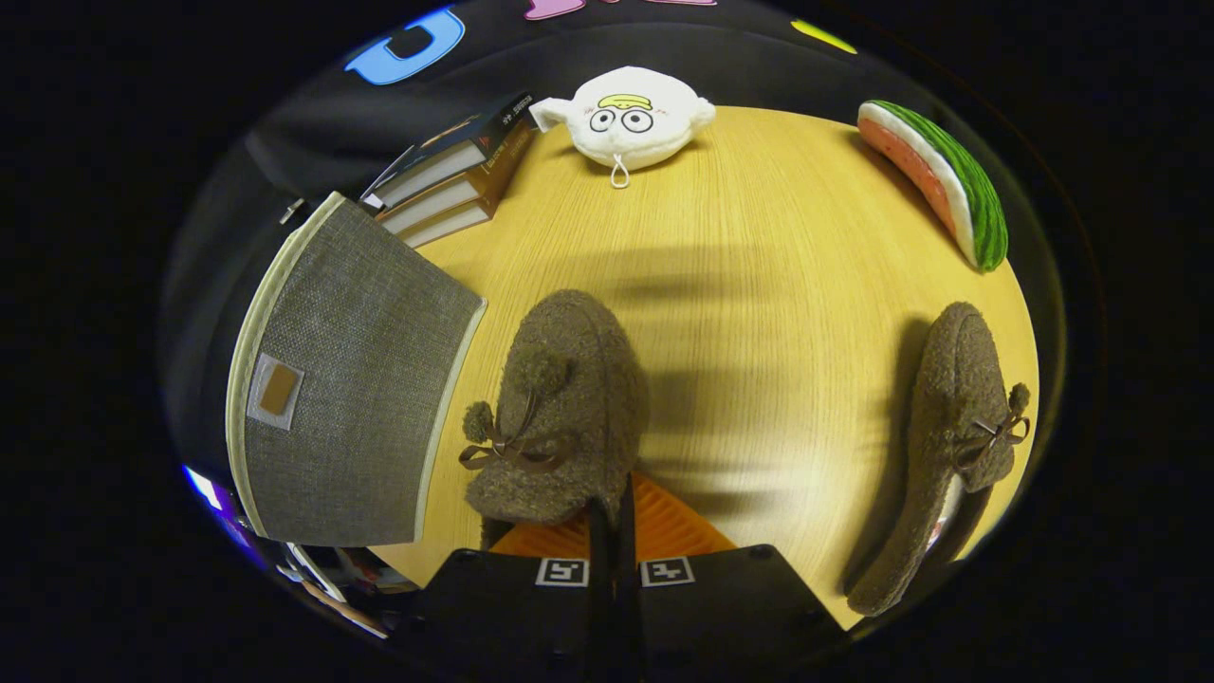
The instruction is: Open the storage box then place both shoes into the box .Put the left shoe in first, then the right shoe, with the right side of both shoes facing outward in a uniform manner.
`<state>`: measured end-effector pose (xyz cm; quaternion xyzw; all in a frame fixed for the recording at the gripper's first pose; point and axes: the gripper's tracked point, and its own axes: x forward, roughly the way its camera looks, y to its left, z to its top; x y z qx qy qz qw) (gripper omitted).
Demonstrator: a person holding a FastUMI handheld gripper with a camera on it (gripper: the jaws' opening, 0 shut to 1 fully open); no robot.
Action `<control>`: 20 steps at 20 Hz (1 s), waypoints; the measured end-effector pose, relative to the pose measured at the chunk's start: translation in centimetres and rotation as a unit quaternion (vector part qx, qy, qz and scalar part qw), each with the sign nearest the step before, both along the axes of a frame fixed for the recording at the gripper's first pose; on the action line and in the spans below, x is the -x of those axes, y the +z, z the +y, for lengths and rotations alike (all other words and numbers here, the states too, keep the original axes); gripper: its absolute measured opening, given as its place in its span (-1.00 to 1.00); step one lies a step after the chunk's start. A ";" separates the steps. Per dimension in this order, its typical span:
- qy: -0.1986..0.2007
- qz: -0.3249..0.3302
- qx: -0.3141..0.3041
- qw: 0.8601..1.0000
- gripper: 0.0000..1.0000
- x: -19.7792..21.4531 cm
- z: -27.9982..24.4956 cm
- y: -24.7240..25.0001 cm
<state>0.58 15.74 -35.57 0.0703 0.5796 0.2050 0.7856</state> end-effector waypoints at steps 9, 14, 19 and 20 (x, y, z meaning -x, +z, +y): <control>-0.113 -0.012 -0.029 0.993 -0.90 -0.5 -0.7 8.2; -0.175 -0.040 -0.084 0.980 -0.90 -1.4 1.1 15.3; -0.203 -0.035 -0.135 0.969 -0.90 -1.2 4.7 20.0; -0.210 -0.038 -0.147 0.966 -0.90 -1.3 5.5 20.9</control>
